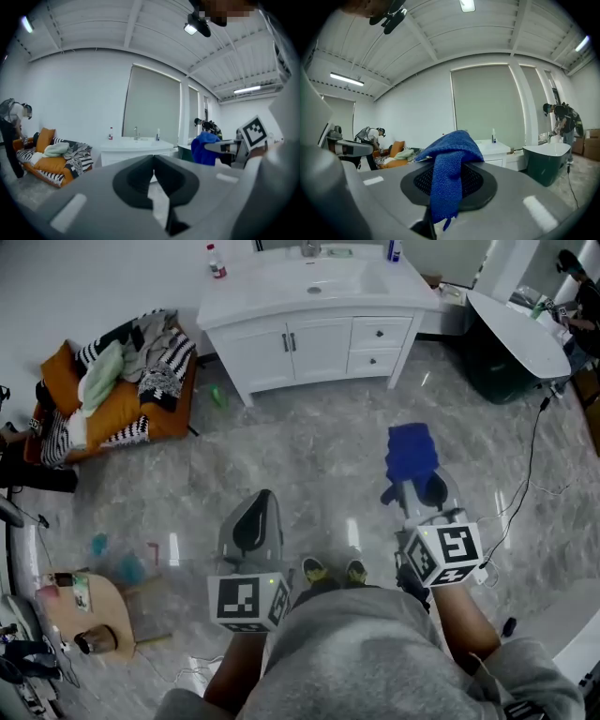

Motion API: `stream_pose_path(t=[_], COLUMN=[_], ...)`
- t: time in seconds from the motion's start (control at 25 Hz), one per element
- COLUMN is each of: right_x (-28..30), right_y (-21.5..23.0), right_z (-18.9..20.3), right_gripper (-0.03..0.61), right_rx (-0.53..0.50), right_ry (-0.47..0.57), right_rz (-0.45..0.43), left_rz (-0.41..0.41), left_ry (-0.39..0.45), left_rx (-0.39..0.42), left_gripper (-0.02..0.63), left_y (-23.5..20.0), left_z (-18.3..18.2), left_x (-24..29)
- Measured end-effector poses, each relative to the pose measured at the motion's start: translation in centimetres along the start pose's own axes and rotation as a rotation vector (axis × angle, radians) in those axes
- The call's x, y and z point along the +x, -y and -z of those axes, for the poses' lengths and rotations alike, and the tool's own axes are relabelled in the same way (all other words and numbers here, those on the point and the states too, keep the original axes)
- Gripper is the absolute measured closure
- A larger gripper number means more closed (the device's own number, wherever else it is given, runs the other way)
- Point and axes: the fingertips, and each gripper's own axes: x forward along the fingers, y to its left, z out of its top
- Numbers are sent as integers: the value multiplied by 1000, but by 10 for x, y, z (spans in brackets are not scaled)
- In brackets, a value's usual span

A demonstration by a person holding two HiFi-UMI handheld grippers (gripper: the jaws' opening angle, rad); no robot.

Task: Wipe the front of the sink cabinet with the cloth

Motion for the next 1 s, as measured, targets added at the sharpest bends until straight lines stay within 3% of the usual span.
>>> stream_pose_path(t=[0.56, 1.0], right_x=[19, 19], right_y=[-43, -63], right_z=[-2, -2], right_gripper=[500, 500], right_rx=[-3, -35], right_ry=[16, 13], right_rz=[39, 46], left_rz=[25, 59], left_ry=[16, 26], left_rx=[-57, -89], left_gripper=[603, 603], left_y=[-61, -66], left_z=[7, 7], left_x=[-12, -15])
